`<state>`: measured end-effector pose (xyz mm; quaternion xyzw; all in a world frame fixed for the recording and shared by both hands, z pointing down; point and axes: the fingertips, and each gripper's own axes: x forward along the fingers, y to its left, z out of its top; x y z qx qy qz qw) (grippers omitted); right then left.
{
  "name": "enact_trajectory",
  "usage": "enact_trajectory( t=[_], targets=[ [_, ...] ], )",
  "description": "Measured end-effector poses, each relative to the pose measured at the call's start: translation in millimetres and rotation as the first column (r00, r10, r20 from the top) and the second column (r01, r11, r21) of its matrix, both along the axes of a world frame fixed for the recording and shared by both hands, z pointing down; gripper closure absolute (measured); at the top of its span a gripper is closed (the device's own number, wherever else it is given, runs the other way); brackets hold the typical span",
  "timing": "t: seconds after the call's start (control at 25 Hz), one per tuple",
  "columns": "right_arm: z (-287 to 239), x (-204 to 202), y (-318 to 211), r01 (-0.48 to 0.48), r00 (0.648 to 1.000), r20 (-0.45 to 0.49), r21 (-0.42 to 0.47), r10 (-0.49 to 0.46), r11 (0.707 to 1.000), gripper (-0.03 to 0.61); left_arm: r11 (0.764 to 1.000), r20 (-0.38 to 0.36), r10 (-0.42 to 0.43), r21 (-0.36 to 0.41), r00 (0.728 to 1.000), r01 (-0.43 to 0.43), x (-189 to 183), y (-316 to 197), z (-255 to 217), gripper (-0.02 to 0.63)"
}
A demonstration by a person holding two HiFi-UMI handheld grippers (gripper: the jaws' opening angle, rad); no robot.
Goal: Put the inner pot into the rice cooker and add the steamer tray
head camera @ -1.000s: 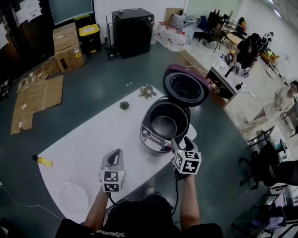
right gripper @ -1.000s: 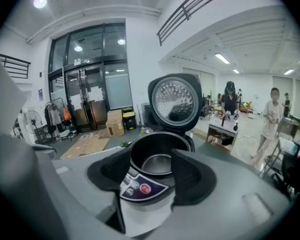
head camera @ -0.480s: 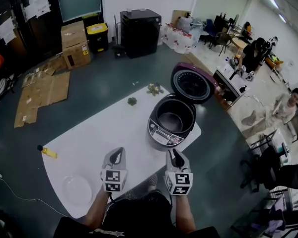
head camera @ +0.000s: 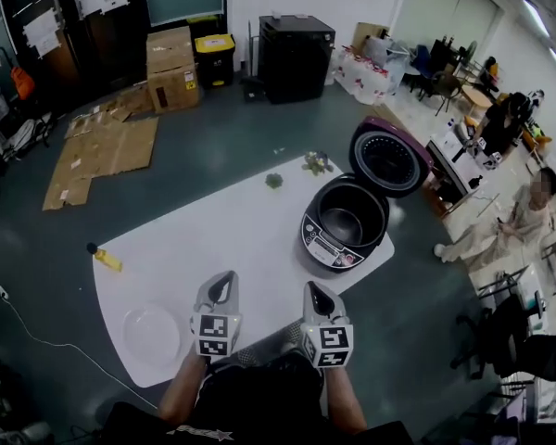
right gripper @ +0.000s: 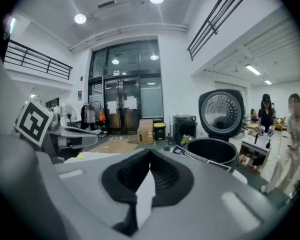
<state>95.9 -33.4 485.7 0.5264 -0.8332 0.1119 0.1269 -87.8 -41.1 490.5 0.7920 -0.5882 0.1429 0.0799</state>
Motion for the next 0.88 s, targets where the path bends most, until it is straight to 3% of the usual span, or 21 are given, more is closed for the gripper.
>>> enact_trajectory(
  t=[0.24, 0.44, 0.64, 0.88],
  targets=[
    [8, -71, 2, 0.200, 0.980, 0.007, -0.006, -0.200, 0.980, 0.572, 0.988, 0.008, -0.156, -0.006, 0.988, 0.156, -55, 28, 4, 0.603],
    [18, -143, 12, 0.383, 0.924, 0.014, -0.018, -0.383, 0.923, 0.572, 0.947, 0.018, -0.318, -0.025, 0.948, 0.319, -113, 63, 12, 0.603],
    [34, -211, 32, 0.547, 0.837, 0.018, -0.040, -0.547, 0.836, 0.572, 0.878, 0.029, -0.475, -0.056, 0.880, 0.476, -166, 109, 27, 0.603],
    [47, -273, 68, 0.700, 0.713, 0.024, -0.074, -0.700, 0.710, 0.572, 0.758, 0.040, -0.643, -0.107, 0.765, 0.643, -215, 172, 46, 0.603]
  ],
)
